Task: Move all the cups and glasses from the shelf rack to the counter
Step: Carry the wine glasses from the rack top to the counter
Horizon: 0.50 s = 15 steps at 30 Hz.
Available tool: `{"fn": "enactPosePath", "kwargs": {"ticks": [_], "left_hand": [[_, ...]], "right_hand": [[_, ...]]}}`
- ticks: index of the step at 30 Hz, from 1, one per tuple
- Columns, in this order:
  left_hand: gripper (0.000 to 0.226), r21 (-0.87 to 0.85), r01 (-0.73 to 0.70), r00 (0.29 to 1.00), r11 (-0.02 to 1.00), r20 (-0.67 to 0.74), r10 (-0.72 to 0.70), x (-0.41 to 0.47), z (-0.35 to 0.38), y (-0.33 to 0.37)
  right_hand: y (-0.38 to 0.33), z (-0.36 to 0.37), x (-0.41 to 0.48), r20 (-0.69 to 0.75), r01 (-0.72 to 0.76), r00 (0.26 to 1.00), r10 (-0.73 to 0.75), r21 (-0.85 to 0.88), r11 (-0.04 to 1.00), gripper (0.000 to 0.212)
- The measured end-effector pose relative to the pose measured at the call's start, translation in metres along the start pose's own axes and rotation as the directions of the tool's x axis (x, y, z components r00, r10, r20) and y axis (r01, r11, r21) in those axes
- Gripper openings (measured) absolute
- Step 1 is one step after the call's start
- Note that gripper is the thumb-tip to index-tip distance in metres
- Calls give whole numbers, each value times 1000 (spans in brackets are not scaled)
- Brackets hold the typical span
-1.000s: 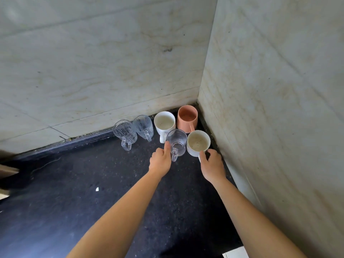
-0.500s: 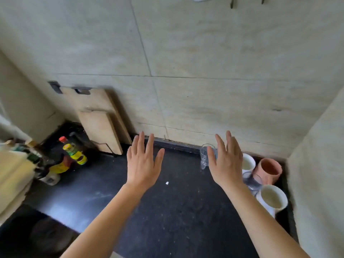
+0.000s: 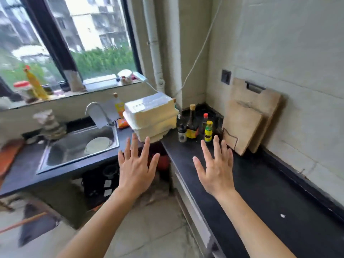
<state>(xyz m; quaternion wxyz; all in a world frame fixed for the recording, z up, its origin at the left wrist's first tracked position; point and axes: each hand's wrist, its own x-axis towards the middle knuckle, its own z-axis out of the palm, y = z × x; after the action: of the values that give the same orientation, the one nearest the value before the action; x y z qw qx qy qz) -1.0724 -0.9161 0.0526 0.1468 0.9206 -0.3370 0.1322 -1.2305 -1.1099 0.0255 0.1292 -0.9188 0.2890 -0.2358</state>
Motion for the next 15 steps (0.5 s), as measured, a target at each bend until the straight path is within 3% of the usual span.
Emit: {"fn": "enactPosePath", "kwargs": {"ticks": [6,15], "left_hand": [[73,33,194,976,980,-106,-190,2,-77,-217],[76,-40,536,799,843,-299,-522,-33,-160,-449]], "right_hand": [[-214,72,68,-11,232,973,-231,27,972,71],[-488,172,113,20,518,849,-527,165,840,73]]}}
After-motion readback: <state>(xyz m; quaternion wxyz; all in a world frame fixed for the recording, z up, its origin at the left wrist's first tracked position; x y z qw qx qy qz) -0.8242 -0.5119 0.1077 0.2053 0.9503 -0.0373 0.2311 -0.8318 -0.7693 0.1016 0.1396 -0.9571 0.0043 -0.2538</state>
